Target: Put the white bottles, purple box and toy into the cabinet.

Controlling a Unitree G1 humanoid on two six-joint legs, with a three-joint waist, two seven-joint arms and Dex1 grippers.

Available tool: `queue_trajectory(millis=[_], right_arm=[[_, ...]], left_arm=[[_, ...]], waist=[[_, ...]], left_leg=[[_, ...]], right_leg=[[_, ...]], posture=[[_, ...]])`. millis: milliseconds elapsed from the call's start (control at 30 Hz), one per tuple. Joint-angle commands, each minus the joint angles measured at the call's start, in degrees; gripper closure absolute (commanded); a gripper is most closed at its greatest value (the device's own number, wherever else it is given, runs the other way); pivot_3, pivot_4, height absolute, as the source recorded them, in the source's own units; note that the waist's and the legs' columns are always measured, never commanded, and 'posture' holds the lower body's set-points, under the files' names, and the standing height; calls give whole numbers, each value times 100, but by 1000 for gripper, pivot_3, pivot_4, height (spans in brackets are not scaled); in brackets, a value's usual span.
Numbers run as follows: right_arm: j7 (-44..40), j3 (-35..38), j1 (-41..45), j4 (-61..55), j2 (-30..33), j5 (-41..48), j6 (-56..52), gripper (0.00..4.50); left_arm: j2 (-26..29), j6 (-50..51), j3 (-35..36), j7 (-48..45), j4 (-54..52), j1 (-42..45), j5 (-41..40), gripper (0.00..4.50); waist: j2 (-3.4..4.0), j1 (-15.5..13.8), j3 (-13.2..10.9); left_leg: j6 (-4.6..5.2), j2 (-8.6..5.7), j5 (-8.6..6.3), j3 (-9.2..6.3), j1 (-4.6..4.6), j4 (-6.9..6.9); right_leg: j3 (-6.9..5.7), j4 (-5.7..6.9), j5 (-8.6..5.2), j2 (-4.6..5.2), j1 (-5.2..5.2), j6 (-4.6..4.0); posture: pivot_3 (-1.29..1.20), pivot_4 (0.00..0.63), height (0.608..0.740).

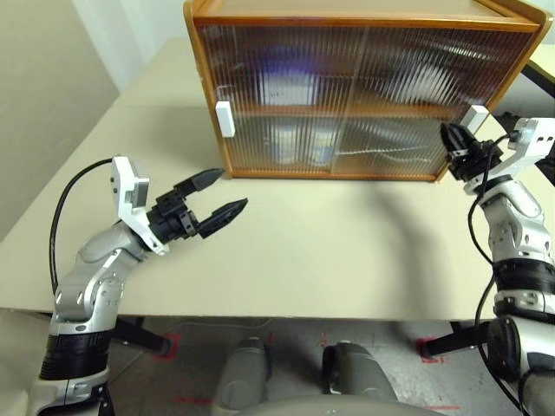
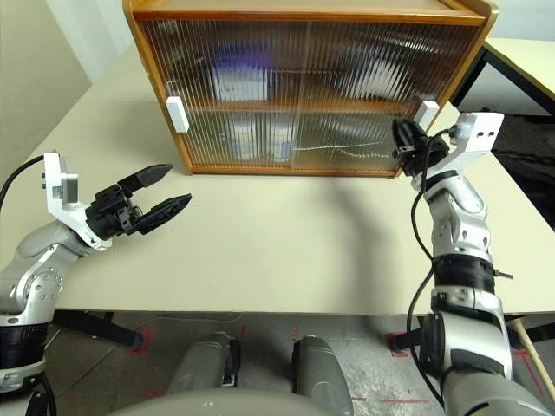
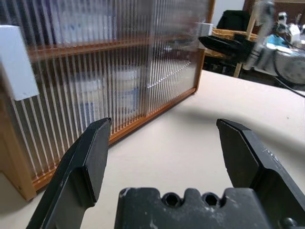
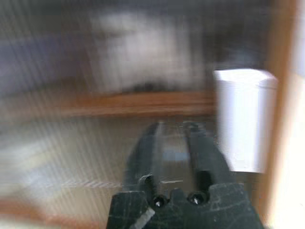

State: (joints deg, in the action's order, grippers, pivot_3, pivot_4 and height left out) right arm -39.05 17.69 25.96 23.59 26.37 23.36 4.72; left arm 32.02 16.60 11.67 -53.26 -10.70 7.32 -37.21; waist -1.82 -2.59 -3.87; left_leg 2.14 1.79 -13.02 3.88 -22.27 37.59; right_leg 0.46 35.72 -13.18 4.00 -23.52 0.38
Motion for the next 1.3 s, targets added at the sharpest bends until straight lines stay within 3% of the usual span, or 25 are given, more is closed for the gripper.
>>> queue_trajectory(millis=[33, 167, 233, 300, 567, 900, 1300], right_arm=[[-965, -76, -604, -334, 12, 387, 97, 1903], [-1445, 108, -1143, -11, 133, 490, 227, 394], [-1348, 290, -1229, 577, 266, 424, 243, 39], [-1228, 478, -1147, 1392, 438, 328, 421, 39], [-1042, 1153, -351, 3680, 974, 393, 990, 39], [-1297, 1166, 230, 4480, 1075, 171, 1569, 39], [-961, 1258, 399, 4831, 1382, -12, 1635, 39]], left_arm=[[5, -45, 311, 147, 124, -165, -30, 0], [39, -50, 671, 681, 309, -321, 216, 0], [106, -164, 759, 1018, 549, -423, 613, 0], [73, -176, 829, 1524, 814, -444, 964, 0], [-363, -778, 934, 2915, 1827, -184, 1861, 0], [-581, -1102, 946, 3035, 2576, 24, 1947, 0], [-894, -1504, 607, 2996, 3084, 532, 2116, 0]], waist=[[0, 0, 0], [2, -9, -2], [8, -7, -8], [5, -17, -11], [-28, -21, -35], [-38, -39, -31], [-50, -212, -16]], left_leg=[[0, 1, 0, -1, 1, -2], [-2, 1, -1, -5, 3, -8], [-10, 0, -6, -4, 3, -5], [-26, -4, -15, 2, 5, -3], [-29, -7, -17, 6, 18, 0], [-21, -4, -12, 6, 8, -3], [-29, -6, -17, 12, 2, -1]], right_leg=[[0, 2, -1, -1, -1, 1], [-5, 1, -6, 2, -1, -3], [-4, 1, -18, 5, -1, -28], [0, -1, -39, 10, 0, -73], [2, -3, -28, 12, 9, -78], [3, -19, -7, 9, 10, -38], [0, -28, 2, 17, 10, -34]], posture=[[163, 23, 740], [162, 25, 740], [169, 32, 740], [175, 35, 740], [180, 40, 740], [216, 25, 740], [160, 15, 740]])
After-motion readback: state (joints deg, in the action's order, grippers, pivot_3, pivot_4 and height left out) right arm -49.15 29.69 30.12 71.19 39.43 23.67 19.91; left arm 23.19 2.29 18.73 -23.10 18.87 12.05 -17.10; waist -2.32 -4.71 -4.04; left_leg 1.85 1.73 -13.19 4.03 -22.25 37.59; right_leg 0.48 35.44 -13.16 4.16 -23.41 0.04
